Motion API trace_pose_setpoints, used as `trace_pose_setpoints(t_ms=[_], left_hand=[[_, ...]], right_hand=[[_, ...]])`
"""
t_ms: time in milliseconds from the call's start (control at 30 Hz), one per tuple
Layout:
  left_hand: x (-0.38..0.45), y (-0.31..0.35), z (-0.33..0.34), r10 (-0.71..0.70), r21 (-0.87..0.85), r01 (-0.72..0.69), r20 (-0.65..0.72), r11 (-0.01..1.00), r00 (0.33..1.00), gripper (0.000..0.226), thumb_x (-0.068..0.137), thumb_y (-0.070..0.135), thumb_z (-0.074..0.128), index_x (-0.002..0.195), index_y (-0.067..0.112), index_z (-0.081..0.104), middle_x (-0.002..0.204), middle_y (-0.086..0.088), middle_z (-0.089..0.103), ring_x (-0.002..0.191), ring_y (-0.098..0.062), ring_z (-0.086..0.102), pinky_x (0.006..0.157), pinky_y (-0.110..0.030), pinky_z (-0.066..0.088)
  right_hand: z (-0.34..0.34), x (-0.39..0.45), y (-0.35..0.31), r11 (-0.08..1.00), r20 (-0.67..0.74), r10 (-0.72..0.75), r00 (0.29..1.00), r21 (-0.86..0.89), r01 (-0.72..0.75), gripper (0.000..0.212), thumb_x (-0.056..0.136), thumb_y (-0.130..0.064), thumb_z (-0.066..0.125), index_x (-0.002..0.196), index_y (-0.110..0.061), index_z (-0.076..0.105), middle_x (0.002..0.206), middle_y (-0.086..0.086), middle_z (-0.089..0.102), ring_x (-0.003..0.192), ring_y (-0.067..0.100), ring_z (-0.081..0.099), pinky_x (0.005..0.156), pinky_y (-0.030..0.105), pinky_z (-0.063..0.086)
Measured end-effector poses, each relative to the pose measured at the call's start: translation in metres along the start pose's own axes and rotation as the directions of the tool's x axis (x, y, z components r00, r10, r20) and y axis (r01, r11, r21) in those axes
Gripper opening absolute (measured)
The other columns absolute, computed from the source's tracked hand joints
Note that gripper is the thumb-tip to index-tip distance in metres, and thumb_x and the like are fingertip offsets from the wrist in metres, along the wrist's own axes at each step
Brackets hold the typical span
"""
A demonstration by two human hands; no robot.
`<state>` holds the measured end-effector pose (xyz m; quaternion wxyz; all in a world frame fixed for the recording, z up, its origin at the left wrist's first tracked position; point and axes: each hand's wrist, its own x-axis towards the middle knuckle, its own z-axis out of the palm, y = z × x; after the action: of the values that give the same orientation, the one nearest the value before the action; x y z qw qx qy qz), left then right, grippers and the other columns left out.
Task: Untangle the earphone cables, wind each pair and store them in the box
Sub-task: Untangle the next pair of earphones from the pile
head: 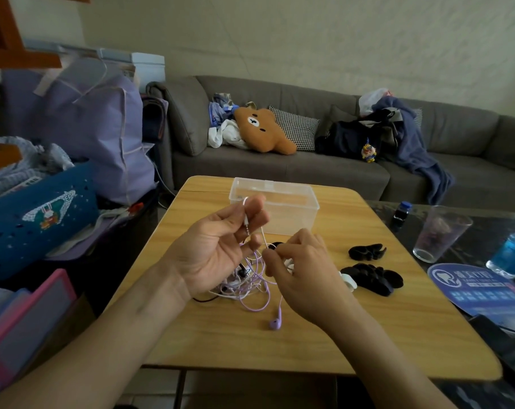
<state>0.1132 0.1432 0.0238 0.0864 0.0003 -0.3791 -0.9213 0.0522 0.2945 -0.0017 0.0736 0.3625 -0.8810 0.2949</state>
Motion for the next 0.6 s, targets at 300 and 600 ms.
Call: trace_pose_setpoints(t_ms=[300,600], left_hand=[[0.003,-0.002,-0.001,0.105,0.119,-0.098,-0.053,0.988,0.993,0.014,0.085,0.007,0.052,0.089,0.017,0.061,0.112,-0.008,0.073,0.102,-0.02,0.071,0.068,-0.028,0.035],[0.002,-0.014,-0.001,0.438,0.528,-0.314,-0.125,0.789,0.891,0.017,0.095,-0.002,0.054,0.106,0.001,0.068,0.098,-0.015,0.075,0.086,-0.022,0.075,0.045,-0.01,0.039]], right_hand=[[-0.003,-0.004,0.0,0.966,0.294,-0.032,0.955,0.253,-0.045,0.035,0.105,-0.034,0.041,0.091,-0.017,0.068,0.069,0.004,0.065,0.059,0.01,0.058,0.061,0.029,0.046],[-0.011,-0.005,0.004,0.959,0.274,-0.148,0.95,0.275,0.07,0.037,0.102,-0.045,0.048,0.091,-0.024,0.076,0.054,0.001,0.046,0.048,0.007,0.036,0.05,0.023,0.028]])
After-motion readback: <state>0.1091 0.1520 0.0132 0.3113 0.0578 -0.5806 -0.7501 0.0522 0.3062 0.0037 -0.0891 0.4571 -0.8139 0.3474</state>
